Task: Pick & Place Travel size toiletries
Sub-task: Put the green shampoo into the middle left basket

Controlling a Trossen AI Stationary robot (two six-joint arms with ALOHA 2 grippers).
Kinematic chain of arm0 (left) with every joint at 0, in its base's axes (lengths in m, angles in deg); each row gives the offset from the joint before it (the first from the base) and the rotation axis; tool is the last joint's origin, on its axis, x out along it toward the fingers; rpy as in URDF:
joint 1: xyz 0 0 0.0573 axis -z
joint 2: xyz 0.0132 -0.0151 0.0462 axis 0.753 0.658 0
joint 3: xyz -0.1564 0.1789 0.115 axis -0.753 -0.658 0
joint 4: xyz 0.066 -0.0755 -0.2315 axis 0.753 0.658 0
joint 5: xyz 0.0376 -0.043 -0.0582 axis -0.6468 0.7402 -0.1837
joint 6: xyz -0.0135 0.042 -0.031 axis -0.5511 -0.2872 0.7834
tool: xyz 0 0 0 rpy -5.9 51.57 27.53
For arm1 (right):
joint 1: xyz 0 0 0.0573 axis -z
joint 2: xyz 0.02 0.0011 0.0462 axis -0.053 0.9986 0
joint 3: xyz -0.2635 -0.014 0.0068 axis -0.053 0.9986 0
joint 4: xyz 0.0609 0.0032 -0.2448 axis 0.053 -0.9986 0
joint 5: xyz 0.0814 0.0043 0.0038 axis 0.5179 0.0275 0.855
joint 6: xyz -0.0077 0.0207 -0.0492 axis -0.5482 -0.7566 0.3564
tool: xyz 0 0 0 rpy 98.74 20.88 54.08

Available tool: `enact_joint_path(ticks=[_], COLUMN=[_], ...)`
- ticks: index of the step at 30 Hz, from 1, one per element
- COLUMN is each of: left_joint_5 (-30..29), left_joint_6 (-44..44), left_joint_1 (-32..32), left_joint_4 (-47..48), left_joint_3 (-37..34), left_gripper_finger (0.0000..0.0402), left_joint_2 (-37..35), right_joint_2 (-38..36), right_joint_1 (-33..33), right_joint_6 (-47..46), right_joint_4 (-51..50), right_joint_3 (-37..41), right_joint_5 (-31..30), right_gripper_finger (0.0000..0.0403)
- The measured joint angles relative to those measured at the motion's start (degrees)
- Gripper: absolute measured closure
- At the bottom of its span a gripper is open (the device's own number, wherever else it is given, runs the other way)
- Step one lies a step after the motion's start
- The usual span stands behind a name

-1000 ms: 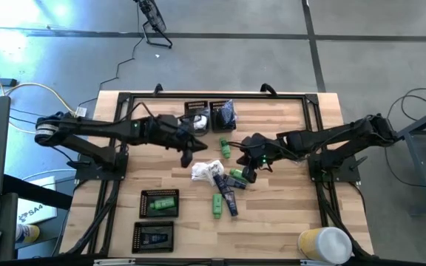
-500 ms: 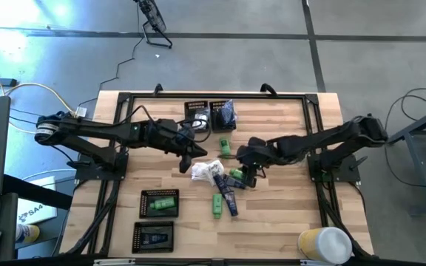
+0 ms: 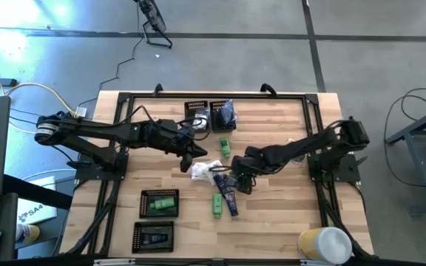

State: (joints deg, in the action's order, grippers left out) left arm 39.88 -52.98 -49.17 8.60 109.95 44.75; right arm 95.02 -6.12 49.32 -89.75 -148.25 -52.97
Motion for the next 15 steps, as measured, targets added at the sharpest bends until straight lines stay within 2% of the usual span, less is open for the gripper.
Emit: enact_joint_path(ticks=[6,15], left_joint_5=[2.2,3.3], left_joint_6=[0.0,-0.4], left_joint_1=[0.0,0.0], left_joint_4=[-0.2,0.1], left_joint_3=[0.0,0.0], left_gripper_finger=[0.0401,0.0401], left_joint_2=[0.0,0.0], right_joint_2=[3.8,6.3], right_joint_1=[1.0,1.1], right_joint_6=[-0.1,-2.0], right_joint_4=[-0.1,-0.3], right_joint_3=[0.0,0.0], right_joint_5=[1.8,0.8], right_gripper_finger=[0.017,0.017])
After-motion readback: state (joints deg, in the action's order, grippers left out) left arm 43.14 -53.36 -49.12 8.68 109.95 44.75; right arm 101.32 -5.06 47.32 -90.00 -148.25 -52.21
